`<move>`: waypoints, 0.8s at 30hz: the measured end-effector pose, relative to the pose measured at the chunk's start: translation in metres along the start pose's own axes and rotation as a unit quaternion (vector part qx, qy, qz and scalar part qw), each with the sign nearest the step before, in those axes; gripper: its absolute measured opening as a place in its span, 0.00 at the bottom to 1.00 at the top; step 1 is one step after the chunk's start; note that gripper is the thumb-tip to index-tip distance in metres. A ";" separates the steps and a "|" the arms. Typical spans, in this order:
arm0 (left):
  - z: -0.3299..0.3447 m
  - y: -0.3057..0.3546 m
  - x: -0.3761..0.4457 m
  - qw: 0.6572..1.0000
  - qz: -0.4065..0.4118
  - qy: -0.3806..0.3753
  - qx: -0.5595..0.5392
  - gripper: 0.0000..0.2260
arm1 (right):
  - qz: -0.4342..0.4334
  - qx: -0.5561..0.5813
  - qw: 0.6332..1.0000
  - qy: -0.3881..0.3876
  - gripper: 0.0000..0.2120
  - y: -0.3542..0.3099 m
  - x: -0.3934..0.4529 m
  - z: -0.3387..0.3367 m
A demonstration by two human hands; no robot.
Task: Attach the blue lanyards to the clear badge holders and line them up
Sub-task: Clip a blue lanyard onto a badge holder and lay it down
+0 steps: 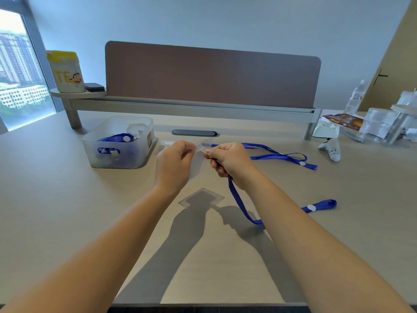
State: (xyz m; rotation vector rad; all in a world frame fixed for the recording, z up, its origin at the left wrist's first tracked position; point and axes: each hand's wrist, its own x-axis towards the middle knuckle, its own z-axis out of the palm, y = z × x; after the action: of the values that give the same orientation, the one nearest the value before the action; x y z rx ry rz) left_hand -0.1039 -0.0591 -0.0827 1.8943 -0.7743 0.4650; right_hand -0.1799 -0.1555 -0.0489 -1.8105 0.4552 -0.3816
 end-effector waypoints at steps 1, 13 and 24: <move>-0.001 0.001 -0.001 1.000 0.003 0.002 0.001 0.11 | -0.002 0.006 1.000 -0.003 0.13 -0.001 0.000 0.001; -0.027 -0.007 0.003 0.966 0.234 -0.018 0.112 0.12 | 0.060 0.132 0.989 -0.019 0.15 -0.015 -0.004 0.011; -0.052 -0.014 0.008 0.892 0.338 -0.095 0.284 0.17 | 0.058 0.094 0.993 -0.047 0.12 -0.018 -0.006 0.018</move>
State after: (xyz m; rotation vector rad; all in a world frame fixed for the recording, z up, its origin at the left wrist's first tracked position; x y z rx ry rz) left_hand -0.0877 -0.0105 -0.0647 2.1825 -1.5811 1.0372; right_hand -0.1741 -0.1328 -0.0366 -1.6043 0.4411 -0.2501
